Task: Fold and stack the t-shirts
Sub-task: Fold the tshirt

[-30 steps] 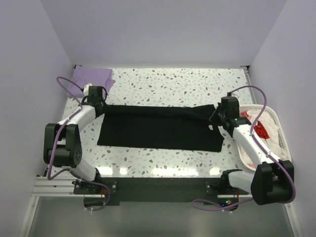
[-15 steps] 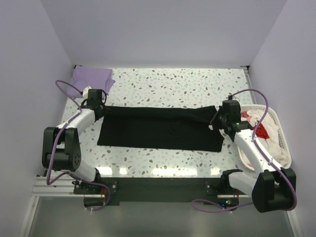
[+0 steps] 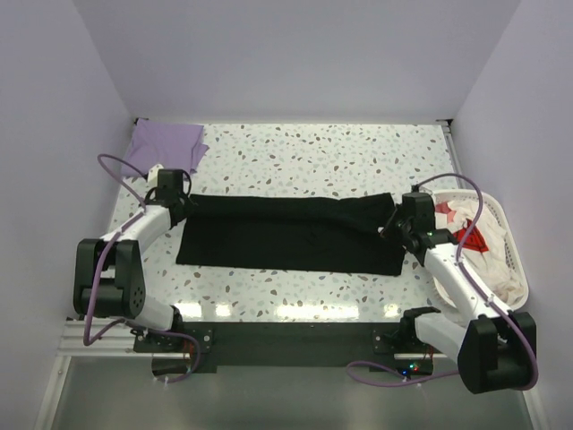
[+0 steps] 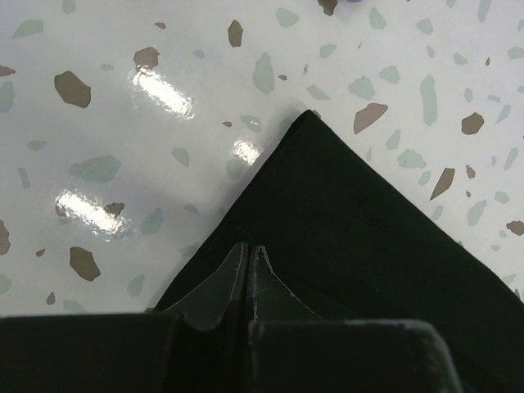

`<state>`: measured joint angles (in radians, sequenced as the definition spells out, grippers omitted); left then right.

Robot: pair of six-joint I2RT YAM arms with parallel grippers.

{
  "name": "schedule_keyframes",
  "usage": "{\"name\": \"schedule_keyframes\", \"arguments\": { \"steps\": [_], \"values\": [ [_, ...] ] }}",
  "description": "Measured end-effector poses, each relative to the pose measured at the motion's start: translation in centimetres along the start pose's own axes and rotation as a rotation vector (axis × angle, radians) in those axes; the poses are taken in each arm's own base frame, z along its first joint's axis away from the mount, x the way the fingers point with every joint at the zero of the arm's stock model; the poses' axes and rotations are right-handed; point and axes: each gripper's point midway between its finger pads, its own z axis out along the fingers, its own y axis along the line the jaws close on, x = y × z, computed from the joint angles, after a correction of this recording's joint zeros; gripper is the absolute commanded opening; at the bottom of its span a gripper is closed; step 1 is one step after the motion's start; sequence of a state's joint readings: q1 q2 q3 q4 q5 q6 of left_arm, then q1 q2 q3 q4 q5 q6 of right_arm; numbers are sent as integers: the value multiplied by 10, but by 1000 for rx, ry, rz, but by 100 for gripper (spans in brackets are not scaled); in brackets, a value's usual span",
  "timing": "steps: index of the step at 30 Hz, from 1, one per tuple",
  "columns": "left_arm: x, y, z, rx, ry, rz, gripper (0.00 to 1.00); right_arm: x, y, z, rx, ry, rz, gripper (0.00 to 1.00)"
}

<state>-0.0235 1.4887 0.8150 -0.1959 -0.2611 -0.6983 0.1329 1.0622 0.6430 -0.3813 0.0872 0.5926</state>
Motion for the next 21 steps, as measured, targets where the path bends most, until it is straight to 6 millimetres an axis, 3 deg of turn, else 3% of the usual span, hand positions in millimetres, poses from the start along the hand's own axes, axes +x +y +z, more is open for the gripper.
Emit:
{"name": "schedule_keyframes", "arguments": {
  "steps": [2, 3, 6, 10, 12, 21],
  "values": [
    [4, 4, 0, -3, 6, -3, 0, 8, -3, 2, 2, 22, 0, 2],
    [5, 5, -1, -4, 9, -4, 9, 11, -3, 2, -1, 29, 0, 6],
    [6, 7, -1, -2, 11, -20, 15, 14, -1, 2, -17, 43, 3, 24],
    [7, 7, -7, 19, 2, -37, 34, 16, 5, -3, -56, 45, 2, 41],
    [5, 6, -13, 36, -9, -44, 34, 17, 8, -7, -82, 44, -2, 47],
    [-9, -16, -34, 159, -45, -60, 34, 20, 19, -13, -152, 64, -26, 47]
  ]
}}
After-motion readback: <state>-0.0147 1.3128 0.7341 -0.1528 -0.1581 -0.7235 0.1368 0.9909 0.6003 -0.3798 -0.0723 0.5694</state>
